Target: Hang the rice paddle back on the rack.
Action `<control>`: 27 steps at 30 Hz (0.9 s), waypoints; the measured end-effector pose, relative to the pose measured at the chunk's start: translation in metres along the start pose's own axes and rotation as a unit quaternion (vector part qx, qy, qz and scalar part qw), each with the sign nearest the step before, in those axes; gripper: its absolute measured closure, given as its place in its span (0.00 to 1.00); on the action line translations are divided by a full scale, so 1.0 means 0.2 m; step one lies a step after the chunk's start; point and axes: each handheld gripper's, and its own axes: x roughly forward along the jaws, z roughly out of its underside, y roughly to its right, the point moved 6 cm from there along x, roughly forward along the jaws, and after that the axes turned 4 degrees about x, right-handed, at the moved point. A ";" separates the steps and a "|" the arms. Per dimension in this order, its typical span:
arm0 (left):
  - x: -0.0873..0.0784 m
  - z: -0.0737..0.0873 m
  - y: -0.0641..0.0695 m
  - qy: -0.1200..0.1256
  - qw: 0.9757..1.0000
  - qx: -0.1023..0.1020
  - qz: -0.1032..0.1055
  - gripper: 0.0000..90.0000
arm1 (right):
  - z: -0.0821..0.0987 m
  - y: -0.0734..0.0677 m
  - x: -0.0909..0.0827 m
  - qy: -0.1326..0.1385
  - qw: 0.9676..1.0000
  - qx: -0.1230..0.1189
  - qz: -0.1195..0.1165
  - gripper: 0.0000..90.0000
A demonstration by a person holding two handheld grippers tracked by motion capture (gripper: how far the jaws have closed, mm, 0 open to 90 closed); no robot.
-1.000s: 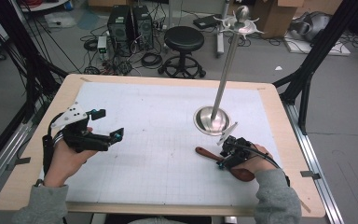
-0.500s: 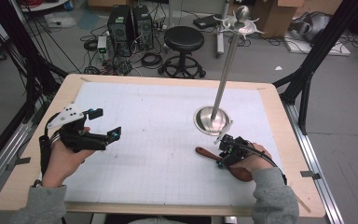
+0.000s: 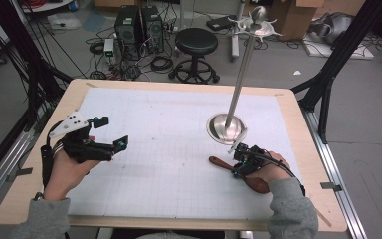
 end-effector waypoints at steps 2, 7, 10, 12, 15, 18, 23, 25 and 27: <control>0.00 0.00 0.00 0.000 1.000 -0.001 0.000 0.02 | 0.00 0.00 0.00 0.000 1.000 -0.001 0.000 0.83; 0.00 0.00 0.00 -0.001 1.000 -0.001 0.001 0.02 | 0.00 0.00 -0.01 0.001 1.000 -0.001 0.004 0.84; 0.00 0.00 -0.01 0.000 1.000 -0.002 0.000 0.02 | -0.01 0.01 -0.04 0.023 1.000 0.000 0.011 0.84; -0.01 0.00 -0.02 0.001 1.000 -0.002 -0.001 0.02 | -0.01 0.02 -0.09 0.046 0.999 0.003 0.023 0.84; -0.01 0.00 -0.01 0.002 1.000 -0.003 -0.002 0.02 | -0.01 0.03 -0.12 0.059 0.998 0.007 0.029 0.84; -0.01 -0.01 -0.01 0.002 1.000 -0.001 -0.001 0.02 | -0.01 0.03 -0.16 0.087 0.996 0.013 0.034 0.84; 0.00 -0.01 -0.01 0.002 1.000 -0.001 -0.001 0.02 | 0.00 0.04 -0.25 0.139 0.990 0.016 0.035 0.84; 0.00 -0.01 -0.01 0.002 1.000 -0.001 -0.001 0.02 | 0.00 0.04 -0.26 0.145 0.989 0.017 0.032 0.84; 0.00 -0.01 -0.01 0.003 1.000 0.000 -0.001 0.02 | 0.01 0.05 -0.28 0.161 0.986 0.022 0.028 0.85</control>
